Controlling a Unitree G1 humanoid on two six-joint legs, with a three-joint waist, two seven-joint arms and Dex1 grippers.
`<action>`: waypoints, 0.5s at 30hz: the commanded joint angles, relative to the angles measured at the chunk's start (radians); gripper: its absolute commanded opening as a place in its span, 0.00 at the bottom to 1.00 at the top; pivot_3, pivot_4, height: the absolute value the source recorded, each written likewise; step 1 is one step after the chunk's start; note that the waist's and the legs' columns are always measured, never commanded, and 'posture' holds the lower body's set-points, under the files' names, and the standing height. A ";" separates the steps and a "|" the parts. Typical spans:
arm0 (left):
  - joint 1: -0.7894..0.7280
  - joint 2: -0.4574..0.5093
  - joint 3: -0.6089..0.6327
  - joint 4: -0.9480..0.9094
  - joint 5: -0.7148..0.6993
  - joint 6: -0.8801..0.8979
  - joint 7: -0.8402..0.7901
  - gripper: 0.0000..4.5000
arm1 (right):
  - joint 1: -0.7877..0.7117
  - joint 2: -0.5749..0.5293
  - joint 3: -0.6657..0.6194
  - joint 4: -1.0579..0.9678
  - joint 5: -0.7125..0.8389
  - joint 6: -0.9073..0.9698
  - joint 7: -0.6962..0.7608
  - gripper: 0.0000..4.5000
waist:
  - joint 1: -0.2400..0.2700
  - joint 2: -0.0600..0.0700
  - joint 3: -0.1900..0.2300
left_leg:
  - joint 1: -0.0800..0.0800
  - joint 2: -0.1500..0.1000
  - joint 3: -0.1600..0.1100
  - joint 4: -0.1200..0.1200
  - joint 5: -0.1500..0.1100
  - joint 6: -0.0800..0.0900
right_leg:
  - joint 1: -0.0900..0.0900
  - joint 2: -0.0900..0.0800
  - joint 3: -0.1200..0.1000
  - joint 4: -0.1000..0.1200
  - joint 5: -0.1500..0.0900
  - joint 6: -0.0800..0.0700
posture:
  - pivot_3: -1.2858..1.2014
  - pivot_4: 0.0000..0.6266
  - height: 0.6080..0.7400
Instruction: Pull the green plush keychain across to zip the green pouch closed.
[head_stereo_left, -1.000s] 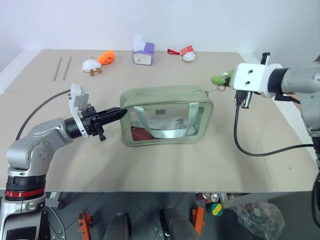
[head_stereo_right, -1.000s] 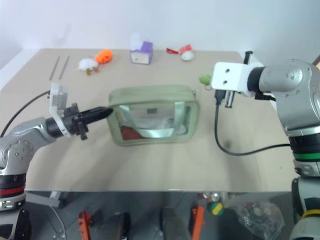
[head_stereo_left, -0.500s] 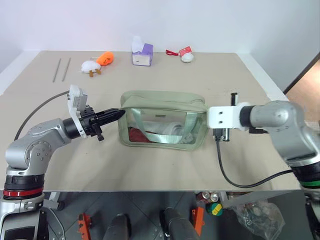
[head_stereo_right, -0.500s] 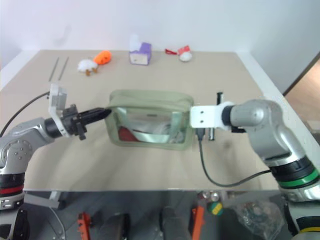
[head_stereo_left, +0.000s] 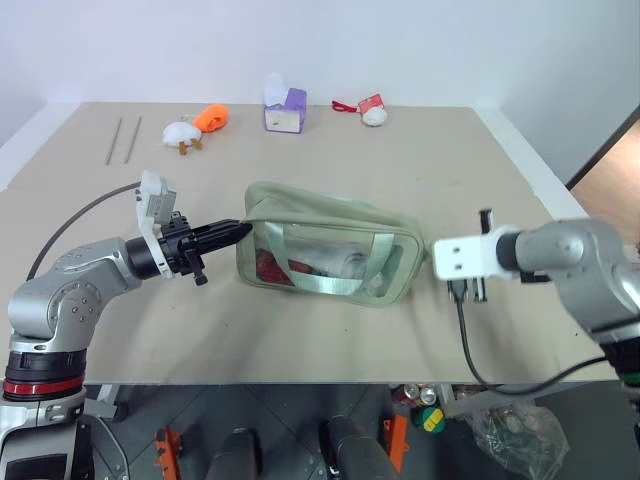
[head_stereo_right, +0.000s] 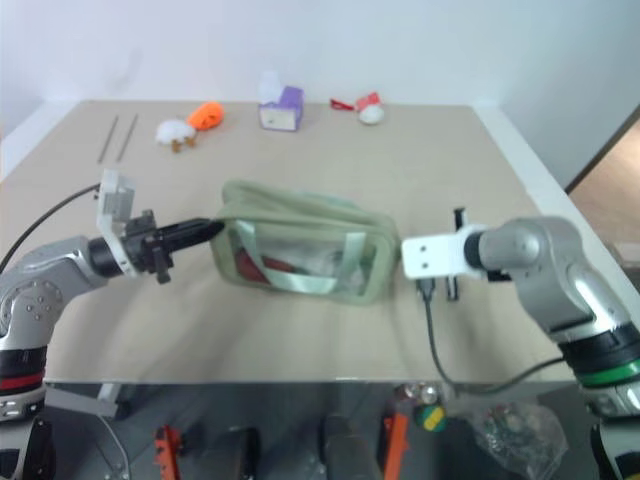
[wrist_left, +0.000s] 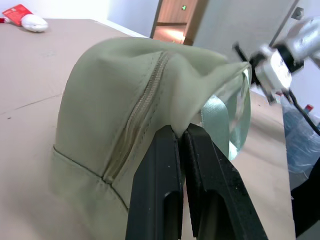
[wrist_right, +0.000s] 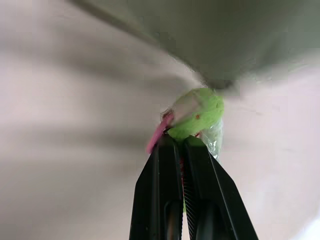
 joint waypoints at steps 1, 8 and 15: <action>0.000 0.014 0.051 -0.012 -0.010 -0.018 0.009 0.00 | 0.062 0.066 0.046 -0.021 0.002 0.077 0.011 0.01 | -0.001 0.000 0.000 | 0.001 0.000 0.000 0.000 0.000 0.000 | 0.001 0.000 0.000 0.000 0.000 0.000 | 0.52 0.24 1.00; 0.009 0.010 0.050 -0.018 -0.013 -0.015 0.018 0.00 | 0.018 0.183 0.032 0.024 -0.006 0.137 -0.046 0.01 | -0.003 -0.002 -0.001 | 0.004 0.000 0.000 0.002 0.001 -0.001 | 0.004 0.000 0.000 0.001 -0.001 -0.004 | 0.52 0.24 1.00; -0.006 -0.008 0.100 0.026 -0.035 0.003 0.089 0.16 | -0.078 0.213 -0.114 0.070 0.146 0.255 -0.037 0.29 | -0.004 -0.001 -0.001 | 0.003 0.000 0.000 0.001 0.001 -0.001 | 0.002 0.000 0.001 0.001 0.000 -0.004 | 0.52 0.24 1.00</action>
